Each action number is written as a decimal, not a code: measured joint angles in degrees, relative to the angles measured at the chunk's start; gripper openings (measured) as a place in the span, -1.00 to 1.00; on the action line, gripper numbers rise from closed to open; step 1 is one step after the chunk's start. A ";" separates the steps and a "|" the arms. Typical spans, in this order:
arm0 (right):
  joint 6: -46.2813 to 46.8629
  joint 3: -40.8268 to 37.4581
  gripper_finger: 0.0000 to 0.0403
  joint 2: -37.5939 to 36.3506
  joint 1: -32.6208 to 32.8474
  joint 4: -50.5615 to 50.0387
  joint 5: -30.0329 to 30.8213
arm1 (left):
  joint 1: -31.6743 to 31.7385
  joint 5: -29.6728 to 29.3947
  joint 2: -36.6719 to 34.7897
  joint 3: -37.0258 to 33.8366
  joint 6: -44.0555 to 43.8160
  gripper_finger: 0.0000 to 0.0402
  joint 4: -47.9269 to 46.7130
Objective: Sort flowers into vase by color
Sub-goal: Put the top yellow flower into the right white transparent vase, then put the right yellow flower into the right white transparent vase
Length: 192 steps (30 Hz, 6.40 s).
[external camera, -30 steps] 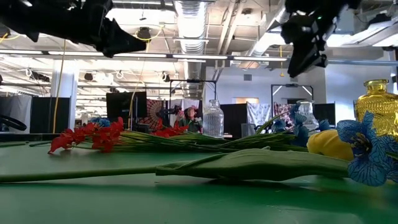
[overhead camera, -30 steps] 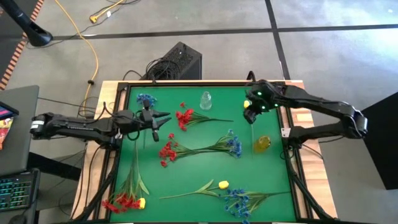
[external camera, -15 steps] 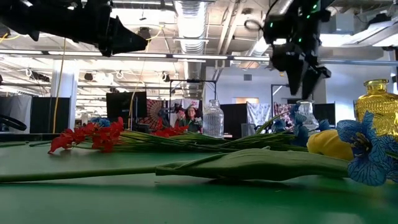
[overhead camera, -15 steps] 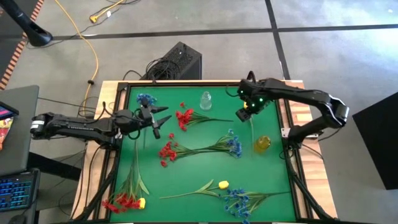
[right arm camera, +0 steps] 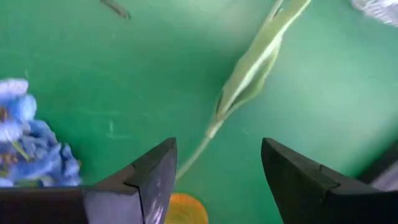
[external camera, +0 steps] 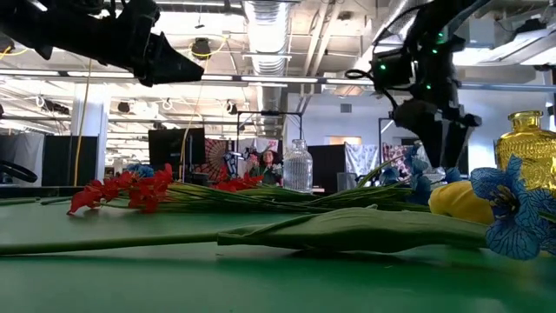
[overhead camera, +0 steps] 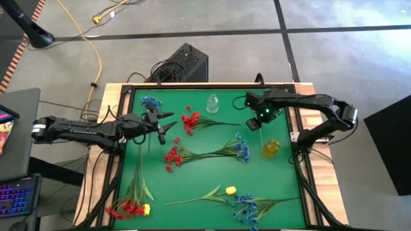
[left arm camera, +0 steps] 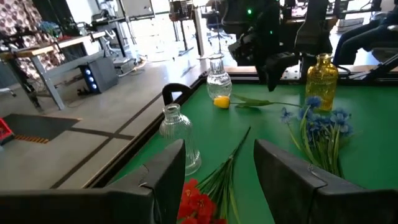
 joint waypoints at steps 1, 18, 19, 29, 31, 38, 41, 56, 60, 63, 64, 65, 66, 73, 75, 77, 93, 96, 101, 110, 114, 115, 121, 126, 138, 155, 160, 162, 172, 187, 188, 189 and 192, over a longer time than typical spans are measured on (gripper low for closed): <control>0.97 -1.43 0.29 -0.56 0.02 1.53 0.00 | 0.00 0.00 0.00 0.00 0.27 -0.10 0.34; 9.98 -10.65 0.29 -0.99 4.77 11.79 -0.77 | 0.04 -0.01 0.00 -0.02 -0.18 -0.10 0.84; 10.37 -10.96 0.29 -1.00 5.12 12.57 -0.69 | 0.04 0.00 0.00 -0.02 -0.20 -0.10 0.74; 12.73 -15.04 0.20 -0.99 5.75 15.35 -0.71 | 0.04 1.05 0.00 -0.02 -0.16 -0.10 0.35; 12.73 -15.04 0.08 -0.97 5.75 15.71 -0.46 | 0.04 1.05 0.00 -0.02 -0.12 -0.10 0.35; 12.44 -15.04 -0.56 -0.98 5.75 15.73 -0.22 | 0.04 1.07 0.00 -0.02 -0.42 -0.10 0.35; 13.14 -14.55 -0.84 -1.08 5.77 15.74 -0.20 | 0.04 1.05 0.00 -0.02 -0.47 -0.10 0.35; 6.50 -2.46 -0.86 -1.12 5.79 20.90 13.57 | 0.06 1.03 0.00 -0.03 -0.38 -0.10 0.38; 2.26 1.20 -0.85 -1.12 5.79 25.67 15.09 | 0.05 1.03 0.00 -0.03 -1.09 -0.10 0.38; -1.47 4.05 -0.82 -1.23 5.64 28.58 15.17 | 0.05 1.03 0.00 -0.02 -1.45 -0.10 0.24; -3.10 4.90 -0.82 -1.53 5.44 29.94 15.17 | 0.04 1.03 0.00 -0.02 -1.46 -0.10 0.13; -4.59 5.66 -0.83 -1.93 5.25 31.39 15.17 | 0.05 1.03 0.00 -0.03 -1.47 -0.10 -0.02; -6.13 6.27 -0.83 -2.60 4.94 33.13 15.17 | 0.07 1.03 0.00 -0.04 -1.47 -0.10 -0.13; -18.04 7.14 -0.84 -8.45 2.85 53.58 14.67 | 0.26 1.03 -0.02 -0.04 -1.35 -0.10 0.81; -20.28 7.14 -0.84 -8.23 2.78 59.45 12.04 | 0.90 1.03 -0.02 -0.04 -1.34 -0.10 1.05; -20.96 7.14 -0.84 -6.62 2.80 65.04 8.81 | 1.96 1.01 -0.02 -0.04 -1.68 -0.10 1.05; -22.46 6.99 -0.84 1.55 -1.93 78.97 3.26 | 6.08 4.63 -0.02 -0.04 -7.18 -0.10 -0.02; -23.60 6.99 -0.84 0.19 -3.24 76.50 3.26 | 6.08 4.63 -0.02 -0.04 -7.25 -0.10 -0.11; -26.44 6.99 -0.85 -7.18 -5.87 63.82 7.69 | 6.08 4.63 0.00 -0.04 -7.94 -0.10 -2.09; -29.51 7.01 -0.85 -18.15 -11.19 46.76 21.29 | 6.08 4.63 0.00 -0.04 -7.44 -0.10 -3.19; -29.52 7.01 -0.84 -20.04 -14.61 43.28 21.99 | 6.08 4.62 0.00 -0.04 -7.27 -0.10 -3.29; -29.52 7.01 -0.84 -20.37 -15.48 42.26 22.19 | 6.08 4.63 0.00 -0.04 -7.26 -0.10 -3.43; -28.27 6.74 -0.85 -21.89 -18.59 39.26 22.76 | 6.08 4.63 0.00 -0.04 -7.05 -0.10 -4.74; -28.00 -1.47 -0.85 -25.30 -19.85 46.67 22.69 | 6.08 4.63 0.00 -0.04 -6.98 -0.10 -5.21; -24.94 -12.84 -0.85 -33.82 -20.09 49.65 22.66 | 6.12 3.88 0.00 -0.04 -6.53 -0.10 -5.13; -23.30 -19.28 -0.72 -34.05 -19.80 52.67 22.45 | 6.10 3.72 0.00 -0.04 -9.36 -0.10 -5.11; -23.30 -19.28 -0.57 -34.12 -19.80 48.78 22.40 | 6.10 3.73 0.00 -0.04 -9.36 -0.10 -5.11; -23.30 -19.28 -0.49 -34.13 -19.80 46.81 22.40 | 6.10 3.74 0.00 -0.04 -9.36 -0.10 -5.11; -21.70 -11.03 0.04 -34.14 -19.80 28.73 18.54 | 6.10 5.80 0.01 -0.04 -9.42 -0.10 -5.08; -9.57 -4.64 0.13 -34.13 -5.23 15.57 9.97 | -1.92 20.22 0.04 -0.04 -9.53 -0.10 -1.61; -8.69 -4.64 0.13 -34.13 -3.25 15.62 10.11 | -3.23 20.20 0.04 -0.04 -9.61 -0.10 -1.61; -7.99 -4.64 0.13 -34.13 -1.25 15.62 10.43 | -4.58 20.20 0.04 -0.04 -9.82 -0.10 -1.61; -5.03 -4.64 0.13 -34.13 4.47 15.62 12.65 | -8.68 19.22 0.78 0.45 -10.50 -0.10 -1.53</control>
